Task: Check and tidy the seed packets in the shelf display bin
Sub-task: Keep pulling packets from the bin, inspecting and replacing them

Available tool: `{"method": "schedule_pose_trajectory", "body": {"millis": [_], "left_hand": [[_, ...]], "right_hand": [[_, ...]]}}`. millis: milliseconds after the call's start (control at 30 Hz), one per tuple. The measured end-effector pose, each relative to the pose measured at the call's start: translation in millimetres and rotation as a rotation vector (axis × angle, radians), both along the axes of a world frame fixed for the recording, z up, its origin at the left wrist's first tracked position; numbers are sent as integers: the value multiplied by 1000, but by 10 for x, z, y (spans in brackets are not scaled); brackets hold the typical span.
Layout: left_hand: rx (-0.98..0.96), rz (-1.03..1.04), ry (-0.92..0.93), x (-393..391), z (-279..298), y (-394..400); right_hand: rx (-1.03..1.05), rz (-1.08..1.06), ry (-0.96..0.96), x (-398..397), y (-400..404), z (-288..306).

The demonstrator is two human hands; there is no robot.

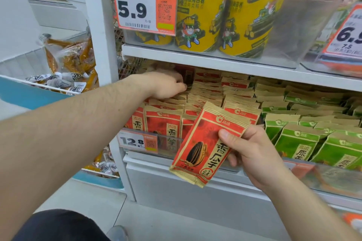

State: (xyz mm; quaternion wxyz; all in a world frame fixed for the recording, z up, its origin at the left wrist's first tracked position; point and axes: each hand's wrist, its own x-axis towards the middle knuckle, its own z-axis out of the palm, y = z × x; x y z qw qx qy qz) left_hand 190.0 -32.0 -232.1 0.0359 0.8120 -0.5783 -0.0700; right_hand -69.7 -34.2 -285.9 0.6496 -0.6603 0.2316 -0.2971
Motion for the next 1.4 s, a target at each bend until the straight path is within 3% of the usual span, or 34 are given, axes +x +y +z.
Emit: {"method": "schedule_pose_trajectory", "body": {"millis": [133,400,633,800,900,1000,1200,1300,1400], "left_hand": [[9,54,84,13,0,-59],[104,24,56,14,46,-73],[192,79,109,-28,76,-119],[175,69,73,-21,28,-8],[126,6,-66,-28,21,123],[54,-25,-180,-142,90,337],[-92,1,-71,-290,-113,900],[-269,20,-58,-335,-225,1023],[-577,9,-56,-320,-347,1075]], "right_hand": [[-46,-3,-19,-44,-31,-12],[-43,-68,-138,-91,-37,148],[-60,-76,-123,-51,-58,98],[-152,-89,-326,-162,-126,295],[-281,-142,-406,-250,-136,451],[-430,-216,-305,-245,-95,528],[-601,-211,-112,-29,-137,479],[-742,-195,26,190,-200,417],[-821,-196,150,392,-262,420]]}}
